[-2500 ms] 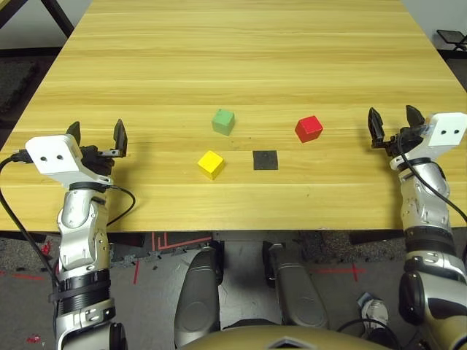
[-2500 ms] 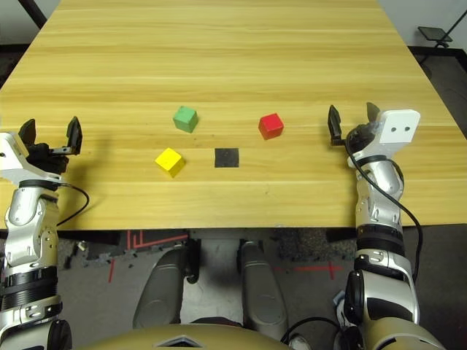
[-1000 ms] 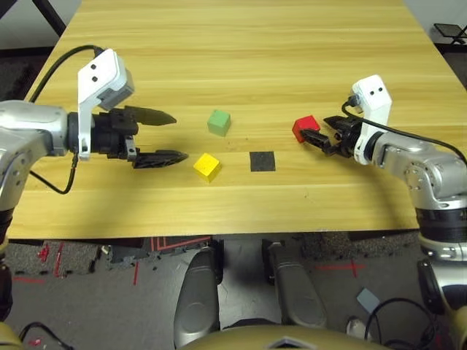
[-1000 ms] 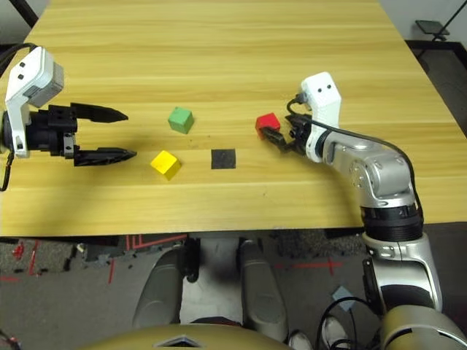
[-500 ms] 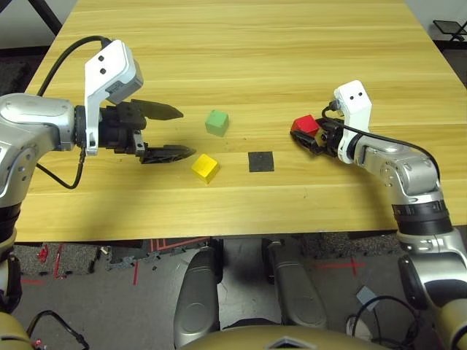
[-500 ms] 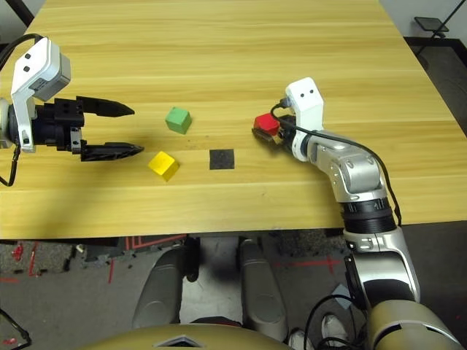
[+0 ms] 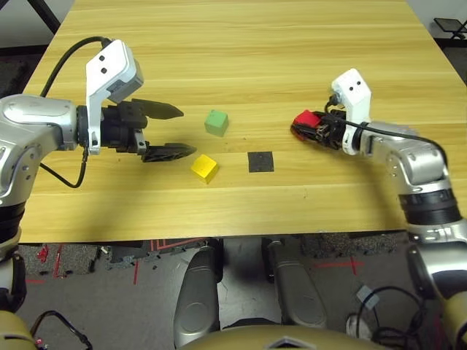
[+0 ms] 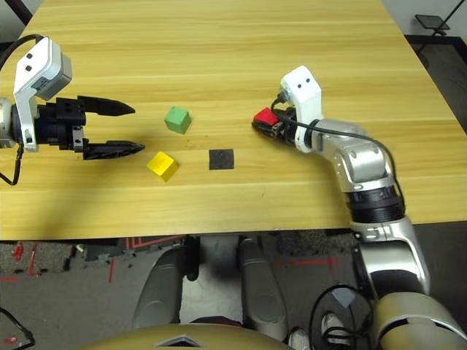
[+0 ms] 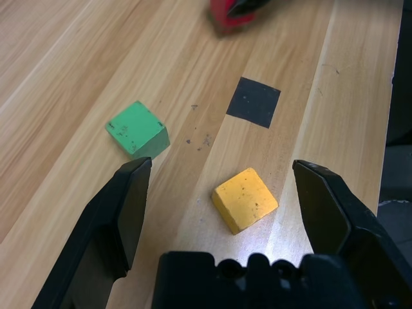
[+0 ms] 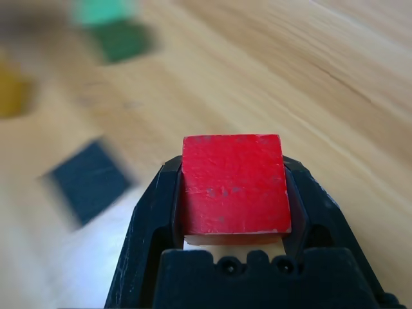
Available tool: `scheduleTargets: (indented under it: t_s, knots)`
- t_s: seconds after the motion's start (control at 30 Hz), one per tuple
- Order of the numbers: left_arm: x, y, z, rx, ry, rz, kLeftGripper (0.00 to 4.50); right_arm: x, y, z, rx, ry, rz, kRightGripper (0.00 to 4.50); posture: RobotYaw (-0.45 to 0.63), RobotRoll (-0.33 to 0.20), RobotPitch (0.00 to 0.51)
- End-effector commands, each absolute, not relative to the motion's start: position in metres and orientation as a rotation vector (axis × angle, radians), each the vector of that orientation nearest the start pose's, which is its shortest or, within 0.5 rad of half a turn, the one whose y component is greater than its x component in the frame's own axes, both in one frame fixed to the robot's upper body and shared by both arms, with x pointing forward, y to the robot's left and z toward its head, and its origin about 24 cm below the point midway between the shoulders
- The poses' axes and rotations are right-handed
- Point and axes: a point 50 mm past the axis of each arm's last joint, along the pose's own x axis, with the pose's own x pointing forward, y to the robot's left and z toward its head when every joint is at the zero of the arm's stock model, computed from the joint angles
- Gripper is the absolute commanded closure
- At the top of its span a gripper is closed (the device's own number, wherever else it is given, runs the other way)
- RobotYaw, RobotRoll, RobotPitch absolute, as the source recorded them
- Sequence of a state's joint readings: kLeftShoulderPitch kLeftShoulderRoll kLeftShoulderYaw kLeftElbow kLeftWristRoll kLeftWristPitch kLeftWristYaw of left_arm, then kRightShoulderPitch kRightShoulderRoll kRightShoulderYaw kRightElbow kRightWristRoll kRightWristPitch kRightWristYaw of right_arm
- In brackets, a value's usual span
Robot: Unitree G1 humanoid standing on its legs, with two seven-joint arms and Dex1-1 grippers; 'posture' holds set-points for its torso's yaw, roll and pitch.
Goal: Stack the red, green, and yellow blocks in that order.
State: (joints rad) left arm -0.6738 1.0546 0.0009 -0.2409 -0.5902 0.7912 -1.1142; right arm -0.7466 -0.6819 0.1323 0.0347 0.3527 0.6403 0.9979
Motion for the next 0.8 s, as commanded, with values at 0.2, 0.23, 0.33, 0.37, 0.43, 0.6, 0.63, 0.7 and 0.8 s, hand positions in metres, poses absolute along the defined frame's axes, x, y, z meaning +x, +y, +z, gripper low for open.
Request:
scheduleTargets:
  t_s: [0.2, 0.23, 0.33, 0.37, 0.43, 0.6, 0.63, 0.7, 0.8]
  knots:
    - [0.273, 0.203, 0.267, 0.525, 0.185, -1.106, 0.00, 0.321, -0.135, 0.194, -0.511, 0.126, 1.500, 2.42, 0.09, -0.171, 0.240]
    - [0.274, 0.203, 0.267, 0.525, 0.182, -1.104, 0.00, 0.323, -0.133, 0.192, -0.515, 0.123, 1.509, 2.42, 0.10, -0.169, 0.239]
    - [0.276, 0.203, 0.270, 0.546, 0.165, -1.089, 0.00, 0.332, -0.125, 0.183, -0.580, 0.109, 1.522, 2.42, 0.12, -0.165, 0.238]
    - [0.277, 0.203, 0.270, 0.555, 0.162, -1.084, 0.00, 0.335, -0.123, 0.182, -0.591, 0.102, 1.524, 2.42, 0.13, -0.164, 0.238]
    - [0.277, 0.203, 0.271, 0.565, 0.157, -1.078, 0.00, 0.340, -0.119, 0.179, -0.597, 0.087, 1.517, 2.42, 0.14, -0.161, 0.238]
    - [0.277, 0.204, 0.272, 0.586, 0.156, -1.066, 0.00, 0.345, -0.114, 0.174, -0.619, 0.089, 1.527, 2.42, 0.15, -0.157, 0.236]
    - [0.276, 0.204, 0.271, 0.586, 0.157, -1.065, 0.00, 0.346, -0.114, 0.174, -0.619, 0.090, 1.526, 2.42, 0.15, -0.156, 0.235]
    - [0.277, 0.205, 0.272, 0.587, 0.159, -1.058, 0.00, 0.346, -0.113, 0.172, -0.623, 0.101, 1.530, 2.42, 0.16, -0.156, 0.236]
    - [0.278, 0.207, 0.271, 0.584, 0.157, -1.048, 0.00, 0.346, -0.114, 0.169, -0.625, 0.119, 1.528, 2.42, 0.16, -0.156, 0.237]
